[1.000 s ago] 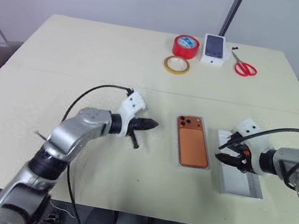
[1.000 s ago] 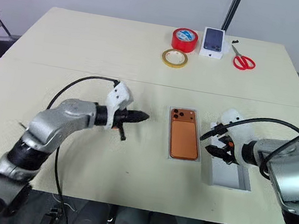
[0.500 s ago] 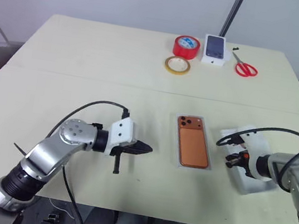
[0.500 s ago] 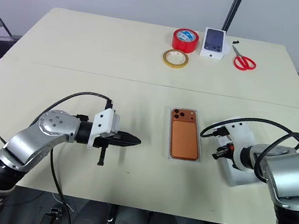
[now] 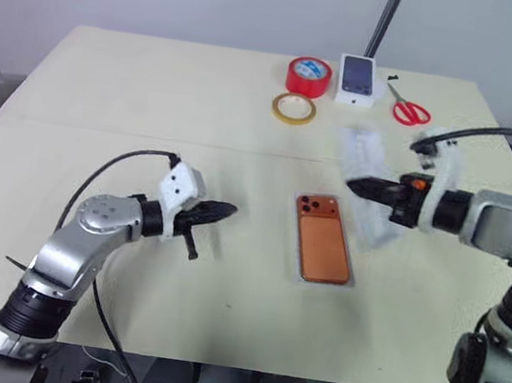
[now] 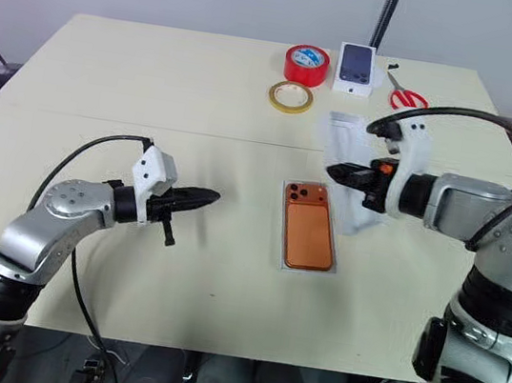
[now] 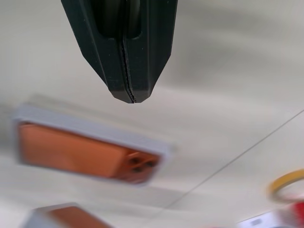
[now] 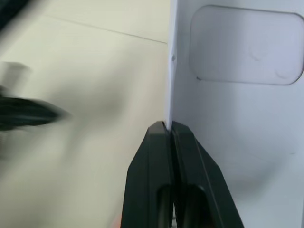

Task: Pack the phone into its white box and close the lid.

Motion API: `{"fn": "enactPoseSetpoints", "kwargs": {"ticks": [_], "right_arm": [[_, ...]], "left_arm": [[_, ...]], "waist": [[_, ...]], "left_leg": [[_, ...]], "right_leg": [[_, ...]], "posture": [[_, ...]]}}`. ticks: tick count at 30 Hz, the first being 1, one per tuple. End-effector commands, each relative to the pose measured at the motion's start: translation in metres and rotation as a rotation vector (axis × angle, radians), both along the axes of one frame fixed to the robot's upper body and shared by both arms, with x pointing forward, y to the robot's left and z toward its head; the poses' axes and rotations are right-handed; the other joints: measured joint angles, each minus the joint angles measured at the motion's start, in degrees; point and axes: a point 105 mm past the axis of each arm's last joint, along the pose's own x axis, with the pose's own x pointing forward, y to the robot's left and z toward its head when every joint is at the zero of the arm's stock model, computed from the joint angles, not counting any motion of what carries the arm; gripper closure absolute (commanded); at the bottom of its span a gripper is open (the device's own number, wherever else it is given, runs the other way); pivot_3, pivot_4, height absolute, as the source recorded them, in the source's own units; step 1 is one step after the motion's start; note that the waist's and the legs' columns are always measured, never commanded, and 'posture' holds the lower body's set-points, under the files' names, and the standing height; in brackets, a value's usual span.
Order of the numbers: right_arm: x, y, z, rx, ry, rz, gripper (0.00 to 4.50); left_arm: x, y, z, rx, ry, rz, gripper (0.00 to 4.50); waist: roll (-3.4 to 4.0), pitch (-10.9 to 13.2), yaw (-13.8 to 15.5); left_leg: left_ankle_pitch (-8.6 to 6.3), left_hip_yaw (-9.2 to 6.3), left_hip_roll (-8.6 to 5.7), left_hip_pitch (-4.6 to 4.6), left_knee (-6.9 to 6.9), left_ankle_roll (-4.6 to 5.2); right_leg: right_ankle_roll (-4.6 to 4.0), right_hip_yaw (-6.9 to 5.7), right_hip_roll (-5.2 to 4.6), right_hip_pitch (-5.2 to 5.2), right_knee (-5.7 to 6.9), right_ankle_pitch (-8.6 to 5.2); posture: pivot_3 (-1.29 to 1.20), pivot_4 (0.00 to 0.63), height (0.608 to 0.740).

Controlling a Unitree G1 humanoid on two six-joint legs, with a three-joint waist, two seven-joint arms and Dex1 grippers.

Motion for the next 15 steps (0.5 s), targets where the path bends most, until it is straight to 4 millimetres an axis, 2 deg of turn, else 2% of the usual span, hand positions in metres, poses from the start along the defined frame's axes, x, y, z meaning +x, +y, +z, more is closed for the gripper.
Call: {"fn": "enactPoseSetpoints", "kwargs": {"ticks": [1,3,7,13,15], "right_arm": [[-0.012,0.041,0.017,0.177,0.059,0.186,4.48],[-0.014,0.058,0.016,0.275,0.15,0.171,4.48],[-0.013,0.08,-0.01,0.337,0.268,0.096,4.48],[-0.007,0.075,-0.046,0.34,0.399,-0.082,4.48],[-0.002,0.062,-0.052,0.326,0.417,-0.149,3.92]], "left_arm": [[0.008,0.006,0.02,-0.024,-0.066,0.033,4.5],[0.009,0.008,0.02,-0.016,-0.072,0.038,4.5],[0.009,0.008,0.019,-0.01,-0.076,0.04,4.5],[0.005,-0.008,0.016,-0.031,-0.057,0.003,4.5],[0.002,-0.022,0.008,-0.02,-0.03,-0.034,4.5]], "waist": [[-0.02,0.0,0.0],[-0.02,0.0,0.1],[-0.06,0.0,-0.3],[-0.04,0.0,-0.2],[-0.03,0.0,0.0]], "left_leg": [[0.0,0.05,-0.01,-0.01,0.04,0.01],[-0.01,0.06,-0.04,-0.06,0.12,0.04],[-0.06,0.08,-0.02,-0.07,0.14,0.12],[-0.06,0.12,0.0,-0.1,0.11,0.12],[-0.06,0.11,0.0,-0.1,0.11,0.12]], "right_leg": [[0.0,0.01,-0.05,0.0,0.02,0.01],[0.01,0.01,-0.1,-0.01,0.04,0.01],[0.01,0.02,-0.06,-0.01,0.02,0.01],[0.01,0.07,-0.05,-0.15,0.14,0.01],[0.01,0.07,-0.04,-0.15,0.14,0.01]], "posture": [[0.0,0.15,0.74],[0.0,0.15,0.74],[0.0,0.15,0.74],[0.0,0.15,0.74],[0.0,0.15,0.74]]}}
